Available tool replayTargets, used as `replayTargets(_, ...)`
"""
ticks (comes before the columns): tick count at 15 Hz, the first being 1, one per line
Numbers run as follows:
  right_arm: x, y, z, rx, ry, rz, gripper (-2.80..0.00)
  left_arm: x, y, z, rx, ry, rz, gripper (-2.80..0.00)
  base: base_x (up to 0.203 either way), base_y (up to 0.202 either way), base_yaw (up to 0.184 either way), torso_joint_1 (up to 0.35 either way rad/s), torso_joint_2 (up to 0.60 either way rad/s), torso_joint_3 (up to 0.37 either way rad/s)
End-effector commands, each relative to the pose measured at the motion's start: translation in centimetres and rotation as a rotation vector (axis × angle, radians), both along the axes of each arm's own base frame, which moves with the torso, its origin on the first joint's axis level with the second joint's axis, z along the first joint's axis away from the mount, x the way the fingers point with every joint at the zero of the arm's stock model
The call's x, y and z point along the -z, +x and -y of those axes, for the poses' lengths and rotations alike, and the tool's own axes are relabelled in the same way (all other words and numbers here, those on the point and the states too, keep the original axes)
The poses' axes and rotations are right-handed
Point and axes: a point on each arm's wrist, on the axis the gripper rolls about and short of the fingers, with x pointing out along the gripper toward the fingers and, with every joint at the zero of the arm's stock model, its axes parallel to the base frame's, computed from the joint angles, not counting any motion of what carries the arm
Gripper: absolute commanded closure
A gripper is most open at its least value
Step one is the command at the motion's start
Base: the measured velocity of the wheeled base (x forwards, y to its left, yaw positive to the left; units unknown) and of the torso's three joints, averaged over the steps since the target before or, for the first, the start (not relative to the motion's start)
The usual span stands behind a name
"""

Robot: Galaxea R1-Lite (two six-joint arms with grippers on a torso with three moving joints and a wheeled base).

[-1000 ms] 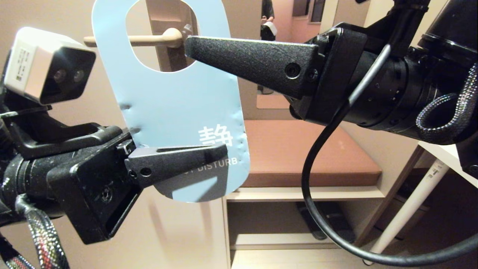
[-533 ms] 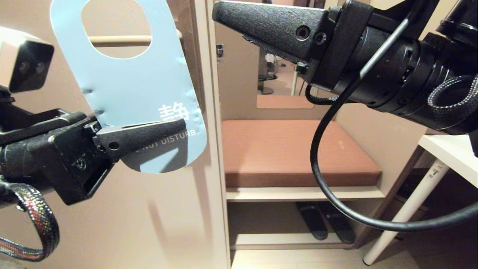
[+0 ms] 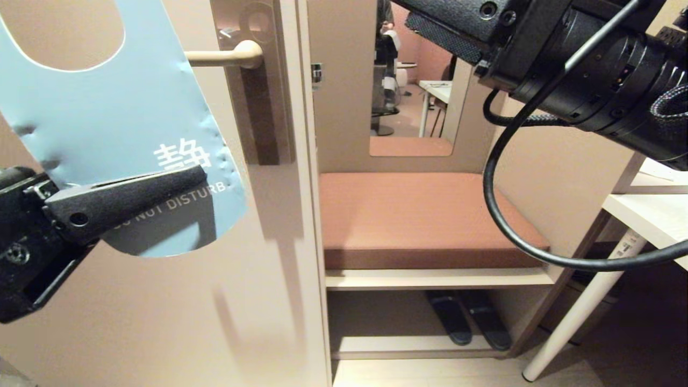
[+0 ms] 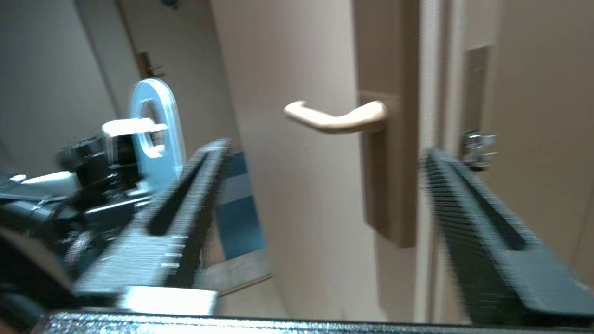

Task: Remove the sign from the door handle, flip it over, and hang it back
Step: Hang the sign back with the other side facing out

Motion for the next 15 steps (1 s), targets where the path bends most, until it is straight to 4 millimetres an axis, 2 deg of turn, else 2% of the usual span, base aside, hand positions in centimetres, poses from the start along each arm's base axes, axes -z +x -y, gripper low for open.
replayTargets(1, -0.6, 0.0, 1.4, 0.04, 0.014, 0.017, 0.0, -0.2, -1.5, -0.6, 0.001, -0.015, 0.032, 0.0, 0.0, 0.0, 0.0, 0.0, 0.0, 0.0)
replayTargets(5, -0.4, 0.8, 3.6, 0.203, 0.006, 0.035, 0.0, -0.2, -2.7, -1.2, -0.013, -0.029, 0.059, 0.0, 0.0, 0.0, 0.0, 0.0, 0.0, 0.0)
replayTargets(8, 0.7, 1.0, 6.1, 0.317, -0.041, 0.028, 0.0, -0.3, -2.9, -1.9, -0.061, -0.03, 0.072, 0.0, 0.0, 0.0, 0.0, 0.0, 0.0, 0.0)
replayTargets(10, 2.4, 1.2, 9.0, 0.43, -0.096, 0.004, 0.0, 0.0, -2.9, -2.2, -0.09, -0.025, 0.066, 0.0, 0.0, 0.0, 0.0, 0.0, 0.0, 0.0)
replayTargets(12, 4.9, 0.5, 12.1, 0.551, -0.16, -0.046, 0.0, 0.1, -2.8, -2.4, -0.109, -0.022, 0.067, 0.0, 0.0, 0.0, 0.0, 0.0, 0.0, 0.0)
replayTargets(14, 8.0, -1.3, 15.0, 0.671, -0.241, -0.094, 0.0, 0.1, -2.8, -2.4, -0.112, -0.021, 0.069, 0.0, 0.0, 0.0, 0.0, 0.0, 0.0, 0.0)
replayTargets(15, 9.5, -2.8, 16.3, 0.731, -0.278, -0.113, 0.0, 0.1, -2.8, -2.4, -0.113, -0.021, 0.068, 0.0, 0.0, 0.0, 0.0, 0.0, 0.0, 0.0)
